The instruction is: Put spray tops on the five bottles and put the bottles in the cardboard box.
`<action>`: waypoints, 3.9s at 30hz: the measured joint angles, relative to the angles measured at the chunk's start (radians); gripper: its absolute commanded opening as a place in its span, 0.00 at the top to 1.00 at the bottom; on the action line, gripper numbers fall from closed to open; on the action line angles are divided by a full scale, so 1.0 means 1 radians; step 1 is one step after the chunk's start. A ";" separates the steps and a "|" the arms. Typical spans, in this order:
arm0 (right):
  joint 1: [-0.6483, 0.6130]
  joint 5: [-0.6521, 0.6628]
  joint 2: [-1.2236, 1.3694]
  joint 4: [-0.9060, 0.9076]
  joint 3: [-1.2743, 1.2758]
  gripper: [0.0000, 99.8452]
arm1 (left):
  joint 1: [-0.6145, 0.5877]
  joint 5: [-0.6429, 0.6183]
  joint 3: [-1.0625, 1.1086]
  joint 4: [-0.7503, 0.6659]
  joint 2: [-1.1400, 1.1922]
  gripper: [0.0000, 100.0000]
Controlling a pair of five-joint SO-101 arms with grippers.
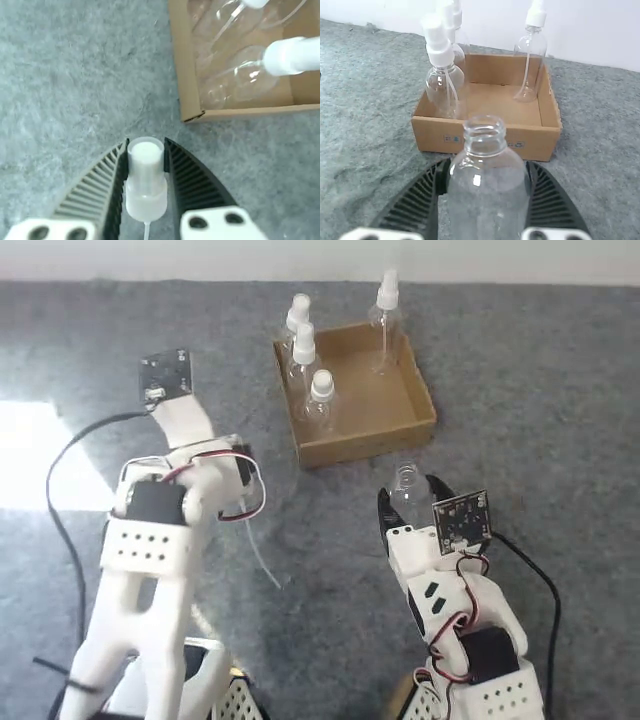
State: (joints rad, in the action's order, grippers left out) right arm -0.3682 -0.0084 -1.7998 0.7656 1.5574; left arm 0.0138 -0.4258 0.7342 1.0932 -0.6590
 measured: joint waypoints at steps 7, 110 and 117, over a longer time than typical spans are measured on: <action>-0.006 0.000 0.000 0.000 0.000 0.90 | 0.002 0.000 0.000 0.000 -0.149 0.99; -0.397 0.201 0.002 -0.028 0.101 0.90 | 0.377 0.054 0.535 -0.229 -1.146 0.99; -0.390 0.190 0.002 -0.117 0.104 0.90 | 0.387 0.054 0.620 -0.233 -1.146 0.98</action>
State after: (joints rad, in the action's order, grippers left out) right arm -0.7580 0.1818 -1.7983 0.6490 1.6617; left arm 0.4005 -0.3721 1.3541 0.8600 -1.8052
